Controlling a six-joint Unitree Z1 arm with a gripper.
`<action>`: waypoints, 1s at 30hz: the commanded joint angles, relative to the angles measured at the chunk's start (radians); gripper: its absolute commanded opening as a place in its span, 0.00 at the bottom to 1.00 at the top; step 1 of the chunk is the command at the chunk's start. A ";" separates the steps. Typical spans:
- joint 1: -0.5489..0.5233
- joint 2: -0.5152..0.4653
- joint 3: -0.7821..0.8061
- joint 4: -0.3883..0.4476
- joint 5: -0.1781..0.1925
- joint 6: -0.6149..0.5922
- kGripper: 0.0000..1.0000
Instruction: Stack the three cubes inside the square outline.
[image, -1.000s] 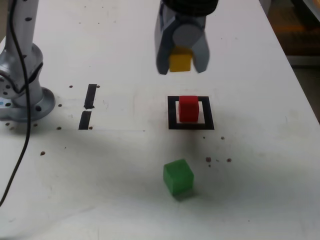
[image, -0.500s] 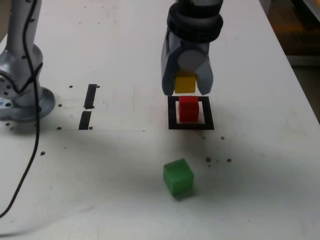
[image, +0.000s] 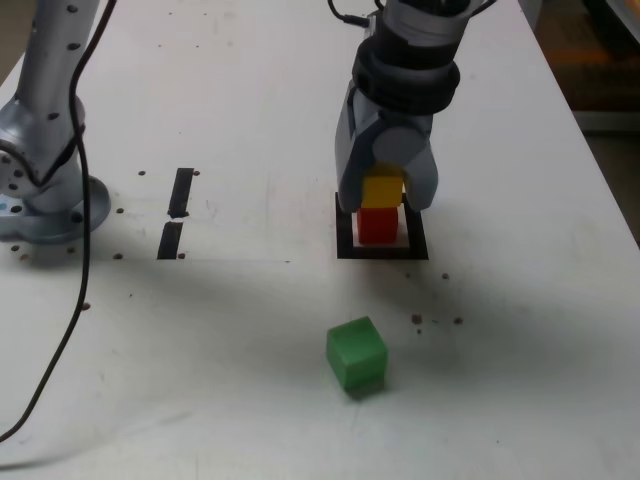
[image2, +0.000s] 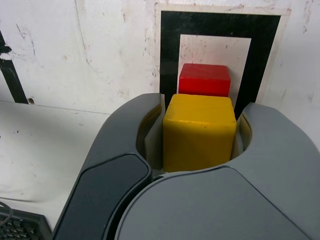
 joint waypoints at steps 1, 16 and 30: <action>0.008 0.008 0.002 -0.004 0.002 0.007 0.19; 0.026 0.034 0.029 -0.053 -0.009 0.023 0.24; 0.031 0.047 0.035 -0.049 -0.017 0.033 0.73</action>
